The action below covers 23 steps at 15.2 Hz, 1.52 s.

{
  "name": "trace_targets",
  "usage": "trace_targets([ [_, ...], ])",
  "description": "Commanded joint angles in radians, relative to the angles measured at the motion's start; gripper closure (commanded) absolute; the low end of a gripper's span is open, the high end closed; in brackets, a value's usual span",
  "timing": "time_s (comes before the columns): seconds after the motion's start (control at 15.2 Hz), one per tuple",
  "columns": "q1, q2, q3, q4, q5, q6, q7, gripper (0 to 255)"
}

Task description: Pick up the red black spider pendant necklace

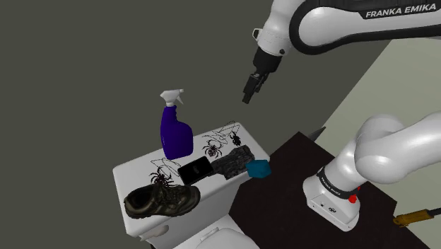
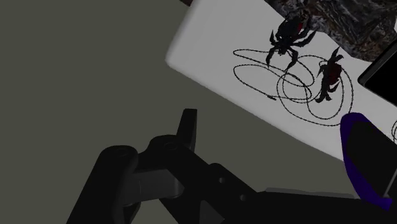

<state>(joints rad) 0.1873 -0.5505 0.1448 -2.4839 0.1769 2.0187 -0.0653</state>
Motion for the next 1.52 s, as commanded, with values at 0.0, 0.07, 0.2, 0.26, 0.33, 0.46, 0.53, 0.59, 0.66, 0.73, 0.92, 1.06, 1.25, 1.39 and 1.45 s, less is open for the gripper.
trace_targets([
  [0.0, 0.022, 0.052, 0.02, 0.001, 0.016, 0.051, -0.009, 0],
  [0.07, 0.033, 0.078, 0.031, 0.001, 0.024, 0.077, -0.014, 0],
  [0.2, 0.053, 0.132, 0.052, 0.003, 0.037, 0.127, -0.023, 0],
  [0.26, 0.063, 0.159, 0.062, 0.006, 0.044, 0.152, -0.028, 0],
  [0.33, 0.073, 0.188, 0.073, 0.01, 0.049, 0.176, -0.032, 0],
  [0.46, 0.092, 0.245, 0.094, 0.02, 0.058, 0.224, -0.041, 0],
  [0.53, 0.101, 0.275, 0.104, 0.026, 0.062, 0.247, -0.045, 0],
  [0.59, 0.11, 0.305, 0.115, 0.033, 0.065, 0.269, -0.048, 0],
  [0.66, 0.117, 0.327, 0.123, 0.039, 0.066, 0.286, -0.051, 0],
  [0.73, 0.117, 0.335, 0.124, 0.032, 0.067, 0.3, -0.052, 0],
  [0.92, 0.118, 0.361, 0.127, 0.013, 0.068, 0.345, -0.056, 0],
  [1.06, 0.119, 0.379, 0.129, 0.001, 0.069, 0.375, -0.058, 0],
  [1.25, 0.119, 0.394, 0.131, -0.007, 0.07, 0.399, -0.06, 0],
  [1.39, 0.119, 0.394, 0.131, -0.008, 0.07, 0.399, -0.06, 255],
  [1.45, 0.119, 0.394, 0.131, -0.008, 0.07, 0.399, -0.06, 255],
])
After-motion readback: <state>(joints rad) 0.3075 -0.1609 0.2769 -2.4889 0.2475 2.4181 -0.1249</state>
